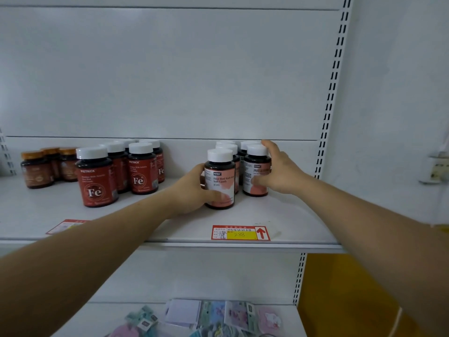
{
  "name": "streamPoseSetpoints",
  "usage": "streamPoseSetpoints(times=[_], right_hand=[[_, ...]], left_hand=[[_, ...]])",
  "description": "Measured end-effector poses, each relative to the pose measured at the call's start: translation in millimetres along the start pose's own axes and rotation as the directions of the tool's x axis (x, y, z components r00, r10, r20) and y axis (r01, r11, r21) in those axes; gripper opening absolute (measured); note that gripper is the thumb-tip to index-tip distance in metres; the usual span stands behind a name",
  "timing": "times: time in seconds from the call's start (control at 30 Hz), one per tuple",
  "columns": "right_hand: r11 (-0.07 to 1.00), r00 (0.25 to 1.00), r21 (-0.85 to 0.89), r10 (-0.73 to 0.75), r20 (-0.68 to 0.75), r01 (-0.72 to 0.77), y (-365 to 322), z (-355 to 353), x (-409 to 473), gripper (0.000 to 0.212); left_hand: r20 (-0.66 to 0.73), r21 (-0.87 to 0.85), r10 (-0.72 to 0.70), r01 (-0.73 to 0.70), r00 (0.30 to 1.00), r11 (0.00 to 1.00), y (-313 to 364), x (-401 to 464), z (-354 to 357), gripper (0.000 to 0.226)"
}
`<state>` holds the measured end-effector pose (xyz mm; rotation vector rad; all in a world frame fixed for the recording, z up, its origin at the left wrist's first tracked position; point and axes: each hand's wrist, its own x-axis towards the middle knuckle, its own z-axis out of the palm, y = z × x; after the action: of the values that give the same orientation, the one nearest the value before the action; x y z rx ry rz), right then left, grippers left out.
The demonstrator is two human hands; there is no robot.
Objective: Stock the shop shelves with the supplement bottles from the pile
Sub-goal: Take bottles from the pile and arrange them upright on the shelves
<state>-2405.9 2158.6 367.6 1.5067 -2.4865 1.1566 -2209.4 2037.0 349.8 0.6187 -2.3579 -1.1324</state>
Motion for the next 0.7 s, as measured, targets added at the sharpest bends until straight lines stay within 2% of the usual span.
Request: streamPoseSetpoints(times=[0.1, 0.23, 0.4, 0.53, 0.7], right_hand=[[1.000, 1.000, -0.009, -0.005, 0.012, 0.005, -0.2, -0.9, -1.1, 0.096], [0.999, 1.000, -0.032, -0.015, 0.022, 0.016, 0.0, -4.3, -1.5, 0.093], [0.999, 0.999, -0.034, -0.014, 0.034, 0.015, -3.3, -3.4, -2.7, 0.091], [0.999, 1.000, -0.042, -0.012, 0.028, 0.014, -2.9, -3.1, -2.4, 0.087], [0.999, 0.999, -0.037, -0.039, 0.007, 0.040, -5.1, -1.5, -2.2, 0.092]], left_hand=[[0.007, -0.022, -0.023, 0.023, 1.000, 1.000, 1.5, -1.8, 0.6, 0.088], [-0.066, 0.002, -0.020, 0.020, 0.998, 1.000, 2.3, -2.9, 1.3, 0.076], [0.061, -0.091, -0.005, 0.011, 0.998, 0.996, 2.2, -3.8, 0.0, 0.081], [-0.025, -0.011, -0.008, 0.008, 1.000, 1.000, 1.7, -6.1, -0.6, 0.084], [-0.031, -0.030, 0.003, -0.004, 1.000, 1.000, 4.0, -8.4, 0.2, 0.084]])
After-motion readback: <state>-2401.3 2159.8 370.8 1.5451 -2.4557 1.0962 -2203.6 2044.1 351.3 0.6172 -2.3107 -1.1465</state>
